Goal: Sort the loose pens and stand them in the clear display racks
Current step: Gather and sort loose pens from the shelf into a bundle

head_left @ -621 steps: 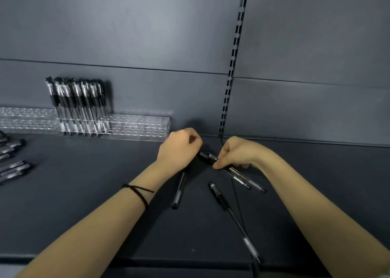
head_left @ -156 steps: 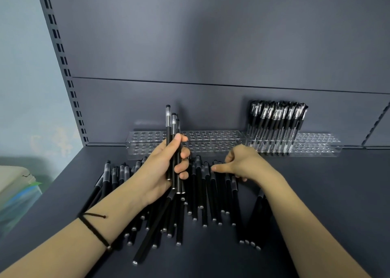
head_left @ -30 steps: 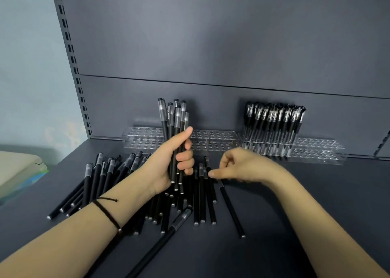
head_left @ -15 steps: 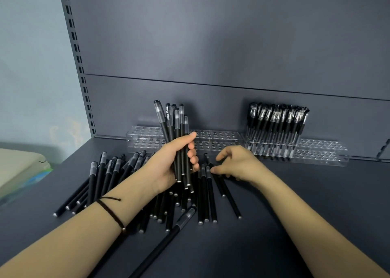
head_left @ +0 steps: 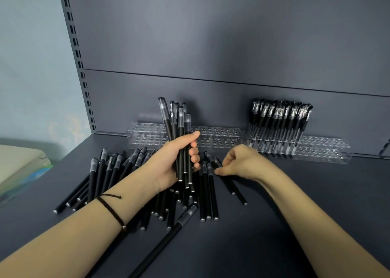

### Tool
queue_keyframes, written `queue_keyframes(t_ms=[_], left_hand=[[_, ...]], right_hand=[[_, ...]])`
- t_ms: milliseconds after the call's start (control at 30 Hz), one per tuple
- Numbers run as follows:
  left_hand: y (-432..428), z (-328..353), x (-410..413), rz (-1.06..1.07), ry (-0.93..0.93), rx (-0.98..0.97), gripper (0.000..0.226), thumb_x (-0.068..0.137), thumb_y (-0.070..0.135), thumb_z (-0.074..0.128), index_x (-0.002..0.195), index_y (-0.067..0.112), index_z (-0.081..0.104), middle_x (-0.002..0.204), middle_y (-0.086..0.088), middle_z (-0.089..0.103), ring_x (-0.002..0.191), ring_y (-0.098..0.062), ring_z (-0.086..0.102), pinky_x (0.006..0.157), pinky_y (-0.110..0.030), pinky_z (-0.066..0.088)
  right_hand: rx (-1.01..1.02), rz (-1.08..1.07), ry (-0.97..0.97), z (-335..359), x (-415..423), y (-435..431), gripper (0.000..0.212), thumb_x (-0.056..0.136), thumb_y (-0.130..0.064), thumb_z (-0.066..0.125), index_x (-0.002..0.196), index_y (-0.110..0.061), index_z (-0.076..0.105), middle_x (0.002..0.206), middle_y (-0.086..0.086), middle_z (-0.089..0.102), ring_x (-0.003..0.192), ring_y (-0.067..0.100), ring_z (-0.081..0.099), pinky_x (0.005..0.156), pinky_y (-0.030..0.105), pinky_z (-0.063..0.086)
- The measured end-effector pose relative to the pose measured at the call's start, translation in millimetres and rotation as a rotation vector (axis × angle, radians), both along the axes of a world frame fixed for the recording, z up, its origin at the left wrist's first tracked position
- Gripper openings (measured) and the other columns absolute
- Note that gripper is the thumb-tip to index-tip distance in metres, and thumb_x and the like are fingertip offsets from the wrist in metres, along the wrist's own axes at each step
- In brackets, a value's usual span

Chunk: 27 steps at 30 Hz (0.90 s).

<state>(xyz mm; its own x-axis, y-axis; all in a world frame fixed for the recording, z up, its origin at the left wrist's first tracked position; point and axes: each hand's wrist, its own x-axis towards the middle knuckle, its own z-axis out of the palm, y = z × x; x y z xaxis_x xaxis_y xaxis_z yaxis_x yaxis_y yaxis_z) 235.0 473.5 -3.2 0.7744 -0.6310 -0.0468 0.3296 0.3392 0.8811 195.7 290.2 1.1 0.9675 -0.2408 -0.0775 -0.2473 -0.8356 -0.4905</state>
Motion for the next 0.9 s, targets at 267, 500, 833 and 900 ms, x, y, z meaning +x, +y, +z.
queue_keyframes(t_ms=[267, 500, 833, 900], left_hand=[[0.4, 1.1, -2.9, -0.047, -0.040, 0.000, 0.021, 0.076, 0.027, 0.069, 0.088, 0.013, 0.059, 0.061, 0.004, 0.049, 0.045, -0.006, 0.040, 0.043, -0.017, 0.038], [-4.8, 3.3, -10.0, -0.108, -0.119, 0.097, 0.043, 0.080, 0.033, 0.063, 0.113, 0.006, 0.065, 0.101, -0.010, 0.075, 0.089, -0.020, 0.073, 0.069, -0.025, 0.059], [-7.5, 3.7, -19.8, -0.165, -0.306, 0.194, 0.028, 0.088, 0.032, 0.056, 0.101, 0.010, 0.067, 0.082, -0.006, 0.074, 0.068, -0.016, 0.070, 0.060, -0.025, 0.056], [-9.1, 2.3, -19.3, -0.195, -0.302, 0.183, 0.028, 0.087, 0.031, 0.059, 0.103, 0.007, 0.061, 0.073, -0.002, 0.067, 0.061, -0.014, 0.064, 0.058, -0.025, 0.054]], right_hand=[[0.095, 0.026, 0.099, 12.4, -9.0, -19.0, 0.016, 0.079, -0.022, 0.078, 0.081, -0.013, 0.065, 0.060, 0.000, 0.053, 0.050, 0.008, 0.045, 0.039, 0.015, 0.031], [1.115, 0.270, -0.322, 33.0, -19.1, -13.2, 0.014, 0.078, -0.017, 0.066, 0.080, -0.003, 0.061, 0.057, 0.000, 0.058, 0.045, 0.005, 0.049, 0.040, 0.013, 0.035], [0.838, 0.302, -0.373, 31.2, -22.5, 6.9, 0.013, 0.090, -0.014, 0.065, 0.085, -0.002, 0.061, 0.056, 0.004, 0.048, 0.047, 0.011, 0.037, 0.043, 0.017, 0.032], [0.728, 0.272, -0.399, 32.3, -23.9, 8.3, 0.015, 0.089, -0.016, 0.068, 0.082, -0.004, 0.061, 0.059, 0.004, 0.047, 0.051, 0.011, 0.039, 0.044, 0.020, 0.030]])
